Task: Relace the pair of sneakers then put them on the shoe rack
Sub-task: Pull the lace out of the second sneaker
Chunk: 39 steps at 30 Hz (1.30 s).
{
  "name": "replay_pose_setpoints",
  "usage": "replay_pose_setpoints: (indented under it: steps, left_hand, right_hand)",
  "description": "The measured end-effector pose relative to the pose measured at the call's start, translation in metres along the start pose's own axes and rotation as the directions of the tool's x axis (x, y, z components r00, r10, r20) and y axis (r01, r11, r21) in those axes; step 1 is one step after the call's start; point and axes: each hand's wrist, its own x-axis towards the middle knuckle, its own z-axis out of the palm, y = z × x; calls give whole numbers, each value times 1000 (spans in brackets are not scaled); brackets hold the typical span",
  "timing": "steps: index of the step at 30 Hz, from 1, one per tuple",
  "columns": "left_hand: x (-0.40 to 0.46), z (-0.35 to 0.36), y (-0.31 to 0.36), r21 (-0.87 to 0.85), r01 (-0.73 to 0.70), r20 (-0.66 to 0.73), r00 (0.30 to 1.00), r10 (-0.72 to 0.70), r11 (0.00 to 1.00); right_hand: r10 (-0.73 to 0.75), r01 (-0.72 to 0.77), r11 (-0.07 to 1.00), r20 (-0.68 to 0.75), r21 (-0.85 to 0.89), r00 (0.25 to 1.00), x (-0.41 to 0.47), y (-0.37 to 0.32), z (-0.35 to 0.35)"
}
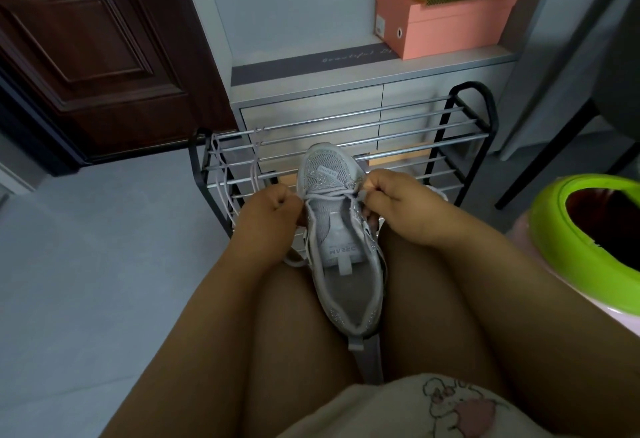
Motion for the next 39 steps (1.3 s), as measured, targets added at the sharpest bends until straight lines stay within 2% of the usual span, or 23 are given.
replay_pose_setpoints:
  steps: [2,3,5,6,7,9,10,11,13,14,15,17,19,23,27,31,35,37,39]
  left_hand:
    - [1,0,1,-93,65,-18,998,-67,994]
    - [3,-2,0,-222,122,-18,991,-129,967]
    - [8,-8,0,-510,221,26,970,-242,831]
    - [10,-10,1,-553,231,37,967,-253,800]
    - [10,-10,2,-537,231,38,967,-251,811]
    - [7,-6,5,-432,192,19,979,-204,881]
    - [5,-7,7,-379,156,4,986,-167,912]
    - [3,-9,8,-334,113,6,993,-118,936]
    - [-1,-15,12,-246,5,78,997,15,969]
    - [-3,-19,15,-224,-39,127,990,68,974]
    - [-5,-21,18,-221,-63,161,982,100,973]
    - [-8,-23,22,-210,-74,182,977,113,975]
    - [-4,-23,23,-165,-91,150,982,116,982]
    - [10,-23,19,-76,-120,94,987,127,990]
    - [20,-24,15,40,-138,138,982,131,990]
    - [27,-25,17,124,-162,190,972,137,979]
    - [34,-25,23,73,-206,281,943,179,976]
    - [36,-26,27,73,-243,330,921,206,967]
    - [40,-24,31,94,-289,354,904,239,953]
  right_hand:
    - [62,-57,986,-26,158,998,1,0,1]
    - [100,-82,961,-57,264,993,1,-1,2]
    - [197,-107,825,-105,555,975,3,-3,1]
    - [222,-95,776,-130,623,966,4,-3,1]
    - [218,-77,790,-162,608,963,4,-3,0]
    - [109,-26,911,-179,412,978,3,-3,-3]
    - [9,23,964,-119,263,993,1,-5,-5]
    - [-78,80,988,-20,131,997,-2,-9,-7]
    - [-155,149,988,155,47,976,-7,-17,-10]
    - [-175,173,985,152,23,973,-7,-18,-12]
    - [-192,195,980,92,-32,977,-5,-20,-14]
    - [-201,186,961,-51,-203,978,5,-20,-18]
    - [-180,147,939,-80,-312,980,16,-23,-18]
    - [-177,193,841,80,-506,981,35,-26,-4]
    - [-76,214,760,243,-614,967,42,-41,-1]
    - [25,98,901,274,-423,961,47,-52,-14]
    - [68,-11,975,250,-223,966,47,-52,-22]
    - [82,-92,994,148,62,986,50,-54,-27]
    - [100,-103,920,27,379,995,60,-60,-36]
